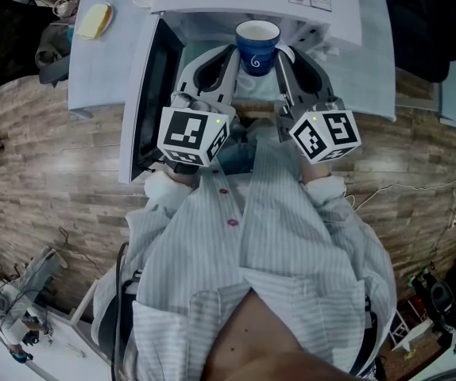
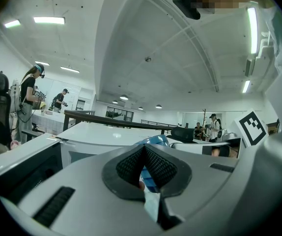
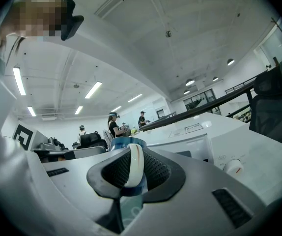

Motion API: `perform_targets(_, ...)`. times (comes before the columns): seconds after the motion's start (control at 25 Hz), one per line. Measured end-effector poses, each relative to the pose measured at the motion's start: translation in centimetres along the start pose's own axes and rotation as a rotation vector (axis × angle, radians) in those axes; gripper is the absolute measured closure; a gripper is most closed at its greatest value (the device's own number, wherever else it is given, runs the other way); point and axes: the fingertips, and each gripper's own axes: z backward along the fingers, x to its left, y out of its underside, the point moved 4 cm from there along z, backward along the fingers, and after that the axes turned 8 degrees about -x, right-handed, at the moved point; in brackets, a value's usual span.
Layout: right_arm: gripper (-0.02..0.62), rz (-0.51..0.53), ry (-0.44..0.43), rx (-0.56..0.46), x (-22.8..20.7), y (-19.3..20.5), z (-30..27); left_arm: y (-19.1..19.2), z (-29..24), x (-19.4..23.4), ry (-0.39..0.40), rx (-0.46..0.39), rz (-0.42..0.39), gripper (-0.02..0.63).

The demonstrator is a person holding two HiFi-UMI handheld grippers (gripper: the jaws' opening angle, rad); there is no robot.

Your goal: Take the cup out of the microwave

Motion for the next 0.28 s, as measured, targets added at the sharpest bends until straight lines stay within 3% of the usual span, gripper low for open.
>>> perform_targets(0.28, 0.515, -0.011, -0.006, 0.009, 0.21, 0.40, 0.13, 0.24, 0.44, 0.03, -0.012, 0.007, 0.005, 0.597)
